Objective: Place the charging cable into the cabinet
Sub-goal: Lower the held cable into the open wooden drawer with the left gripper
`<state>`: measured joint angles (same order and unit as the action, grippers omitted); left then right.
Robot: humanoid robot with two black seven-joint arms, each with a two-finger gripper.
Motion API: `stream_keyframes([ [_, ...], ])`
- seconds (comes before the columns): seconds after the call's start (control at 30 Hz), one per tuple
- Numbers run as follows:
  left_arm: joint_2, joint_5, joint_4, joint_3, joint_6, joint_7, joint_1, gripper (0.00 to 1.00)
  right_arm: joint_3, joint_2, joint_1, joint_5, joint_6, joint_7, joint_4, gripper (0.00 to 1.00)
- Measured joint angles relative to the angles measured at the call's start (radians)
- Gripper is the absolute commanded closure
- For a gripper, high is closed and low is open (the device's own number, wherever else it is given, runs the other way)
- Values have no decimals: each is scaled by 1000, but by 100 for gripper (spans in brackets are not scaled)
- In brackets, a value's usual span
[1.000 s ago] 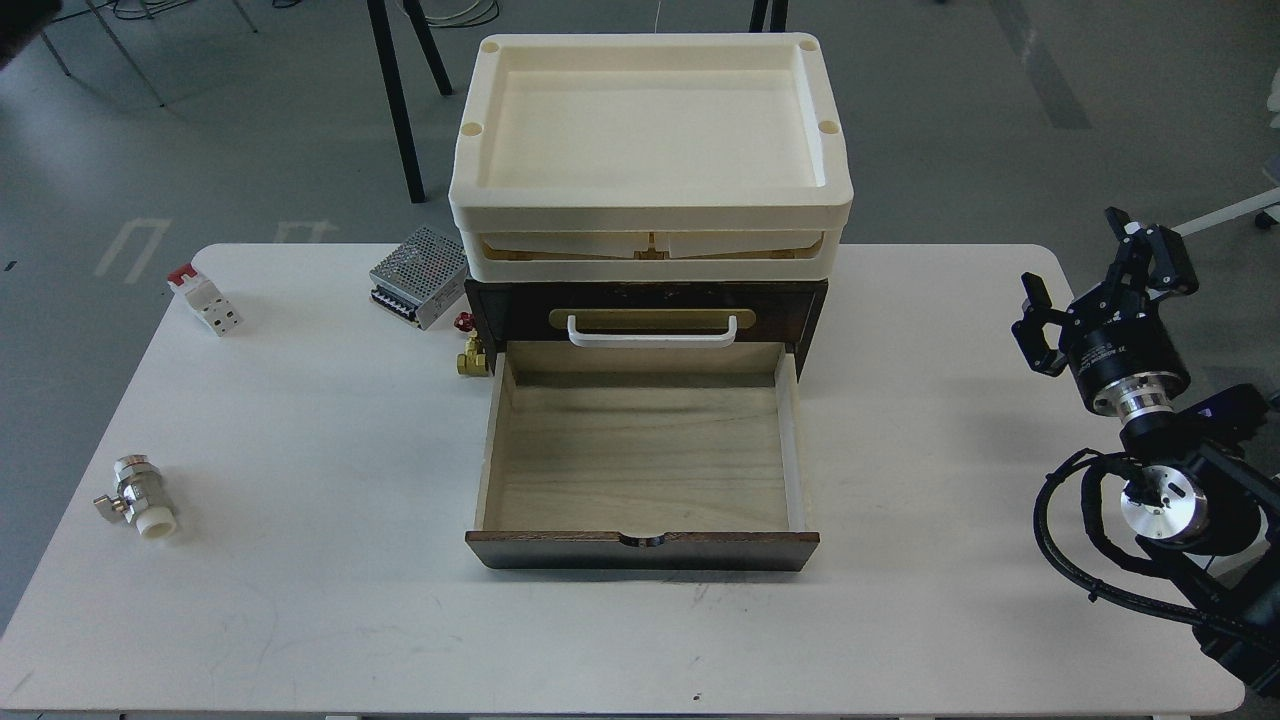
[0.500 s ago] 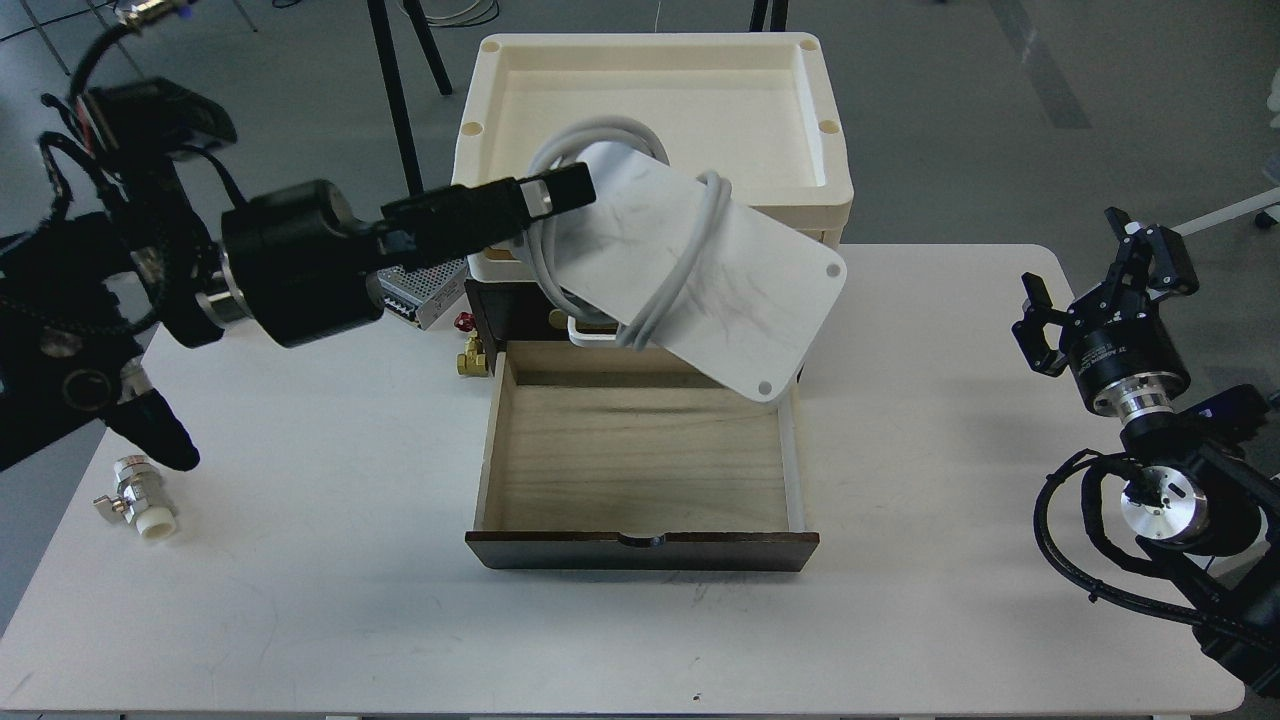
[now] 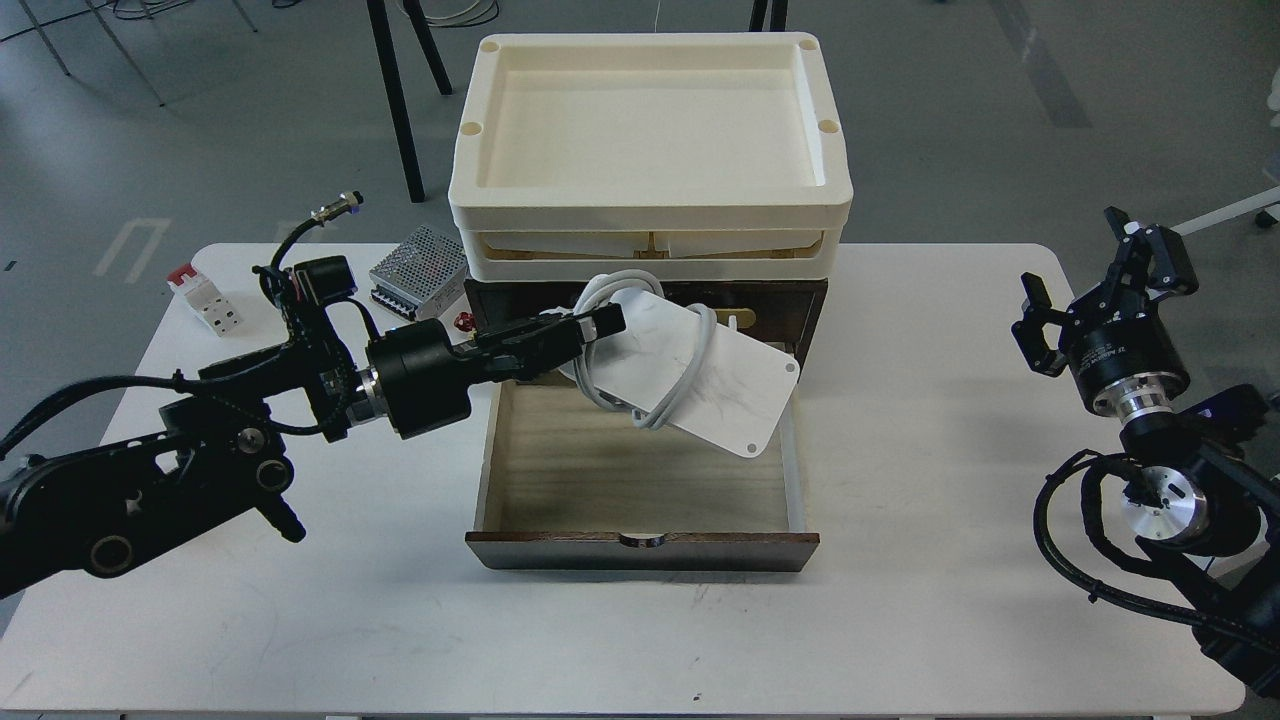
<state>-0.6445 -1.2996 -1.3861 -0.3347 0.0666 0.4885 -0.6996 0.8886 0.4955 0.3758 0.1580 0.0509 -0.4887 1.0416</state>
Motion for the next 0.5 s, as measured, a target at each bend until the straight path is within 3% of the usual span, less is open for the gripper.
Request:
stream_keyframes([
  [0.13, 45, 0, 78, 0, -6, 0, 41, 95, 0, 0, 0, 0, 0, 0, 0, 1],
  [0.5, 118, -2, 139, 18, -55, 0, 117, 95, 1, 0, 0, 0, 0, 0, 0, 1],
])
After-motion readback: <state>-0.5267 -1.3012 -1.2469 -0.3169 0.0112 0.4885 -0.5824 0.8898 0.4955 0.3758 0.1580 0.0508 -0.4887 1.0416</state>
